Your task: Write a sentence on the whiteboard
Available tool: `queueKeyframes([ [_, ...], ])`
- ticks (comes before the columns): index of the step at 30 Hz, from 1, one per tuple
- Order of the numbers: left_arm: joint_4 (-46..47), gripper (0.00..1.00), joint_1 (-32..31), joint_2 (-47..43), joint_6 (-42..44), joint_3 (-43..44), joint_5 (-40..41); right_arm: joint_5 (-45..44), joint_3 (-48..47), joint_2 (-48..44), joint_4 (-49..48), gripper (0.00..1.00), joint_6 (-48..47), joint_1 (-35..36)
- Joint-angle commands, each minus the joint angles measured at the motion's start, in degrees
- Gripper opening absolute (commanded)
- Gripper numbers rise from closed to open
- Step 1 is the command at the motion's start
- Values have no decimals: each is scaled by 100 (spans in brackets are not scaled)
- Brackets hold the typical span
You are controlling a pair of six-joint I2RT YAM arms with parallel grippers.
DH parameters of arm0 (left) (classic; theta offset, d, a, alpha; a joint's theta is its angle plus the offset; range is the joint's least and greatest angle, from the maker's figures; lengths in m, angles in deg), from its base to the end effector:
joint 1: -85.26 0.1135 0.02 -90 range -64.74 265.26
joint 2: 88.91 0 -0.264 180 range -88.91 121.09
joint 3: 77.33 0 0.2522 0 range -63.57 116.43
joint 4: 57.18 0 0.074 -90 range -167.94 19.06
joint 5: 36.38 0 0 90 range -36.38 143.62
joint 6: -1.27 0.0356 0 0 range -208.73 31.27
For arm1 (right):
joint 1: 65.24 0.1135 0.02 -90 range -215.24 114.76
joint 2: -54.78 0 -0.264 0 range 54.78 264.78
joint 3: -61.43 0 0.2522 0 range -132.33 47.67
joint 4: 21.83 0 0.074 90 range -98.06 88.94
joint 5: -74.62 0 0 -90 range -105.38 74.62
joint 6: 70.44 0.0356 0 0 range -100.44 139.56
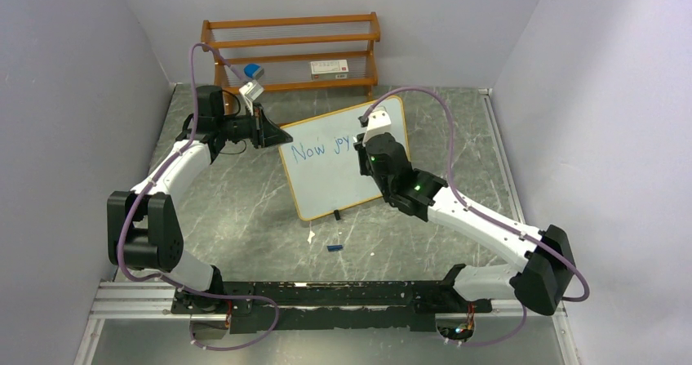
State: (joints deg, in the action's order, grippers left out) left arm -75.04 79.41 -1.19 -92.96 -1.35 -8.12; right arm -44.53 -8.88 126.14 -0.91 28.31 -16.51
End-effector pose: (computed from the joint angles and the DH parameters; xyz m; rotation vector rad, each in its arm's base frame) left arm 0.3305 -0.0654 0.2811 0.6822 1.8750 -1.2185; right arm 0.2012 0.2029 0.3197 -0.3325 1.8786 0.1814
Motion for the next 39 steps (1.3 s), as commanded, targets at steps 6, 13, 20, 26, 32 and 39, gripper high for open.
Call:
queueKeyframes([
  [6,-584,5,-233,333,880,-246,885,-94,-15,138,-238,0,-48,-77],
  [13,-591,5,-233,343,880,-246,890,-92,-50,187,-291,0,-76,-92],
  [20,-599,5,-233,349,889,-247,888,-107,-43,263,-316,0,-67,-101],
  [26,-596,5,-233,351,889,-247,881,-123,-22,275,-404,0,-76,-113],
  [32,-601,5,-233,351,889,-246,878,-47,-48,291,-455,0,-98,-109],
  [39,-609,5,-233,351,889,-241,889,88,-105,301,-370,0,-97,-110],
])
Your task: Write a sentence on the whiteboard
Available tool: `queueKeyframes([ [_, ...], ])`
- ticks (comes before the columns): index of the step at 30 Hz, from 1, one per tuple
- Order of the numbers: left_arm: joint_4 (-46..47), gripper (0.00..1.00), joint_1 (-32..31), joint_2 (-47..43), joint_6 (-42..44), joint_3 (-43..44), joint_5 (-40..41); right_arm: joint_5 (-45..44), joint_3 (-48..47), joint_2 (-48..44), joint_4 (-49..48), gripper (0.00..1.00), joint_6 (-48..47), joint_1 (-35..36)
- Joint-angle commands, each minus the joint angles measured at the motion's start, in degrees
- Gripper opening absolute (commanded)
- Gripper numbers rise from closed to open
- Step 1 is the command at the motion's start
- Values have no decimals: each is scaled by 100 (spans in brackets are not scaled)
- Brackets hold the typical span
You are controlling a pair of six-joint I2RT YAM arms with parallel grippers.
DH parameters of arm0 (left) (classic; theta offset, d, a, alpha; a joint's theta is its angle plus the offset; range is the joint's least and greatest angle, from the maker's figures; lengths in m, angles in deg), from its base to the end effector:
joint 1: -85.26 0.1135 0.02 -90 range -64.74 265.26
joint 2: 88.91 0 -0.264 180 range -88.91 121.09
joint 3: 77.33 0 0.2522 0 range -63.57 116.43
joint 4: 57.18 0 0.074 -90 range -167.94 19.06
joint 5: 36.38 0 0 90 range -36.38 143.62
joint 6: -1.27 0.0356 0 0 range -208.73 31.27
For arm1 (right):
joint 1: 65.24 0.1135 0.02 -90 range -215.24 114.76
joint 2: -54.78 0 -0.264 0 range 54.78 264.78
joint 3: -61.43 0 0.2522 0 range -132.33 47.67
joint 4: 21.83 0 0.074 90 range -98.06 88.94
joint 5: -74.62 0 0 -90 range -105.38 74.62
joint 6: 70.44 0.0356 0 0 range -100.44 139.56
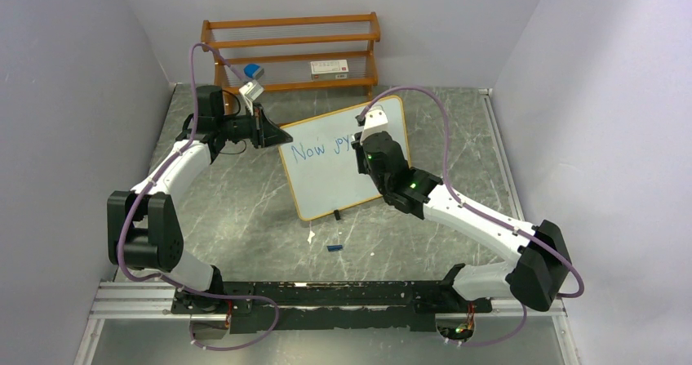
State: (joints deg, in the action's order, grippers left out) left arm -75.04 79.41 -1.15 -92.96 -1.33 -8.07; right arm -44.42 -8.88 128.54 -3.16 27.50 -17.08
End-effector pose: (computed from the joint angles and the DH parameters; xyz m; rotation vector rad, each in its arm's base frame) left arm 0.3307 -0.0654 0.2810 0.6815 1.8757 -1.2178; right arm 0.2099 0.2085 0.3122 -0.3389 1.8794 0.1654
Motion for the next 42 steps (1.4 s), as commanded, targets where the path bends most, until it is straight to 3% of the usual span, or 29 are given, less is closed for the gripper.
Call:
queueKeyframes([
  [1,-603,5,-233,341,884,-249,883,100,-110,52,-128,0,-20,-53],
  [27,-609,5,-233,355,888,-239,906,288,-53,-54,332,0,98,-53],
  [42,-592,5,-233,381,870,-238,885,-98,66,-116,474,0,128,-53],
])
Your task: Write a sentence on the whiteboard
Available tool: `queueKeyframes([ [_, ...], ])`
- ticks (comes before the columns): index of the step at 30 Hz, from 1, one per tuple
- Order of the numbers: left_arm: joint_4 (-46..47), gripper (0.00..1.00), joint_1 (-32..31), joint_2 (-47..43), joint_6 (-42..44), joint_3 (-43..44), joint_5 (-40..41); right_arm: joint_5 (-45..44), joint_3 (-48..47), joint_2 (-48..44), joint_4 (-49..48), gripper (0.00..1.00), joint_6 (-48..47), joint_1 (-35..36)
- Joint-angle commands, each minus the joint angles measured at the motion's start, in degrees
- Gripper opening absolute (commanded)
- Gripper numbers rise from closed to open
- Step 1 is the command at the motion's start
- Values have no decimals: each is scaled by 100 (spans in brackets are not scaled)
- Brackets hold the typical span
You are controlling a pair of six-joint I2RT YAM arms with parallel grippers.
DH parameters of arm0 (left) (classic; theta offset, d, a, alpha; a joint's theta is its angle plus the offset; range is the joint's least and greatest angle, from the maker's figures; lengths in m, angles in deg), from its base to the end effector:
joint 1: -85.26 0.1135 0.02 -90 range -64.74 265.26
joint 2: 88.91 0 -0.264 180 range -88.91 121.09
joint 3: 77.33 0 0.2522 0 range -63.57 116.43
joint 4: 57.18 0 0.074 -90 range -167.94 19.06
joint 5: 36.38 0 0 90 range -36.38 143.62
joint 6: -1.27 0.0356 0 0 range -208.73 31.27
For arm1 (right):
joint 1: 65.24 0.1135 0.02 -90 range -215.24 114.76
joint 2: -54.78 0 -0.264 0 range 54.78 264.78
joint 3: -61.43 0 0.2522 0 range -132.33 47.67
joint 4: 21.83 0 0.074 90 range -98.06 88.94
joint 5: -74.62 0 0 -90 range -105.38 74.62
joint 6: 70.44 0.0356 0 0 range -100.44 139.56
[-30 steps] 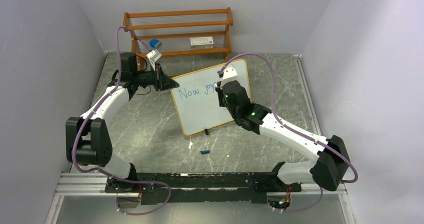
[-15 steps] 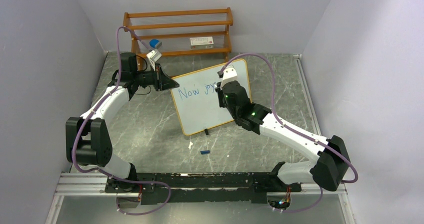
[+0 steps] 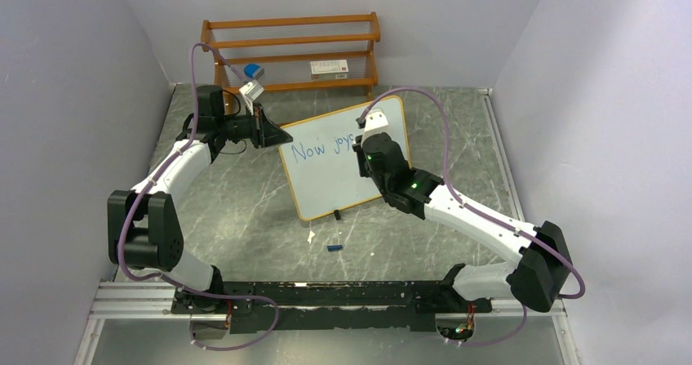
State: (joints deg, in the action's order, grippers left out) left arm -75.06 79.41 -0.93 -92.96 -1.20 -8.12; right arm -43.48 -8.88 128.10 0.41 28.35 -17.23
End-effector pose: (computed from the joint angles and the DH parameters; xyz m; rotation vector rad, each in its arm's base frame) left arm 0.3315 -0.0655 0.2805 0.6812 1.8770 -1.2195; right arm 0.2074 0.2054 0.3082 -0.3603 1.9265 0.1576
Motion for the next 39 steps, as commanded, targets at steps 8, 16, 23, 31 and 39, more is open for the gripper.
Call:
queueKeyframes([
  [8,-599,5,-233,368,880,-244,893,-12,74,-84,279,0,112,-38],
  [16,-590,5,-233,351,869,-256,891,123,75,-129,351,0,178,-41],
  [23,-588,5,-233,334,866,-261,887,344,39,-89,217,0,205,-37],
  [31,-590,5,-237,332,868,-260,892,257,54,-117,15,0,194,-31],
  [39,-616,5,-233,341,889,-252,912,121,82,-394,78,0,113,-28],
])
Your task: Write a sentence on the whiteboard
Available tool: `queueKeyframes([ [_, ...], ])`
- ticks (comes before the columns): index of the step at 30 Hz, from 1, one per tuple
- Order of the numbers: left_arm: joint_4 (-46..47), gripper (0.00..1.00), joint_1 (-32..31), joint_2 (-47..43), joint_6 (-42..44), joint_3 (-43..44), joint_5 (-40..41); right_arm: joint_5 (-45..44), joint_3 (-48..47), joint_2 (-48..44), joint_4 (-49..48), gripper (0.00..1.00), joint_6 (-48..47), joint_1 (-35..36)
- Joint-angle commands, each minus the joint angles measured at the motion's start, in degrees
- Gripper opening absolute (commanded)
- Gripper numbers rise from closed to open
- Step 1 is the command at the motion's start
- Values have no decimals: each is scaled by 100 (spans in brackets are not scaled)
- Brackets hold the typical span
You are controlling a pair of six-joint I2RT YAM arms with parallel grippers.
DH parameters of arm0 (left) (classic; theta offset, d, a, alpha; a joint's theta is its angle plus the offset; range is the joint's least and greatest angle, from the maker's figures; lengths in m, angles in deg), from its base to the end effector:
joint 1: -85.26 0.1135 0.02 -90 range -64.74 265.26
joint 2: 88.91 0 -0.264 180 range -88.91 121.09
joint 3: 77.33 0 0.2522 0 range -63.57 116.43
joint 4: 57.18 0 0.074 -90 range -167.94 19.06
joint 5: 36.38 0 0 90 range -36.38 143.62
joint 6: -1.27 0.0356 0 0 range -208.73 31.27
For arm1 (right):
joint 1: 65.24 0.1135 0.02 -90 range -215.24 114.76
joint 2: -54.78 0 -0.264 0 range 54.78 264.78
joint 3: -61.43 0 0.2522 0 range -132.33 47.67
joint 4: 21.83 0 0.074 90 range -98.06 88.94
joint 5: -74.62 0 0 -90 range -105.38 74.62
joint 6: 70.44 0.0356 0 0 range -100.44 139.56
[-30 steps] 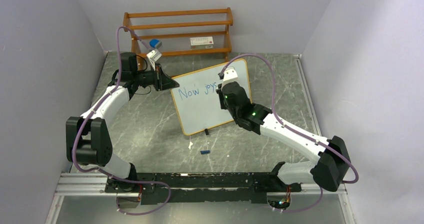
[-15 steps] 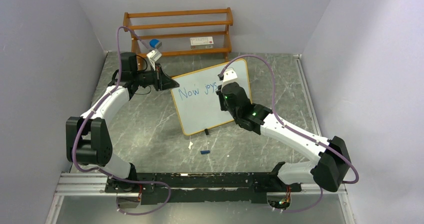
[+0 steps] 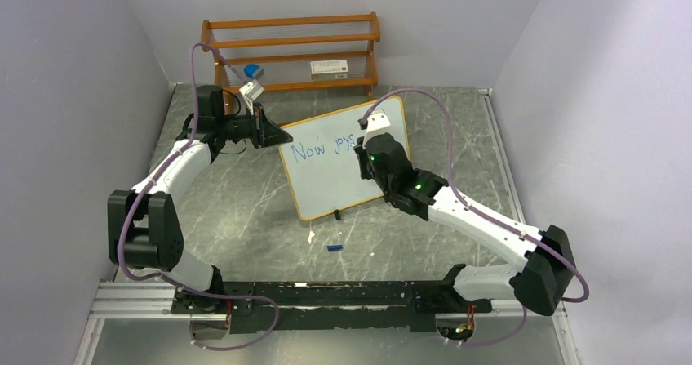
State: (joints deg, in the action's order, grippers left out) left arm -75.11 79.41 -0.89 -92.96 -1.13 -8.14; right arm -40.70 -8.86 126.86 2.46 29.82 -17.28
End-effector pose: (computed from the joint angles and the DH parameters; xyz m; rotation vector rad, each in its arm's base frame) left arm 0.3317 -0.0655 0.2806 0.6813 1.8772 -1.2200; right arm 0.2030 0.2024 0.3101 -0.3745 1.9499 0.2109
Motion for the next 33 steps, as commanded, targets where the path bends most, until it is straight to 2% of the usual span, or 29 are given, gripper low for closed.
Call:
queueKeyframes([
  [1,-612,5,-234,337,889,-258,919,-176,95,-311,-122,0,-57,-31],
  [10,-612,5,-234,327,888,-262,909,-385,140,-348,-122,0,-165,-99],
  [33,-640,5,-233,338,906,-251,926,-124,187,-179,-314,0,-252,-340],
])
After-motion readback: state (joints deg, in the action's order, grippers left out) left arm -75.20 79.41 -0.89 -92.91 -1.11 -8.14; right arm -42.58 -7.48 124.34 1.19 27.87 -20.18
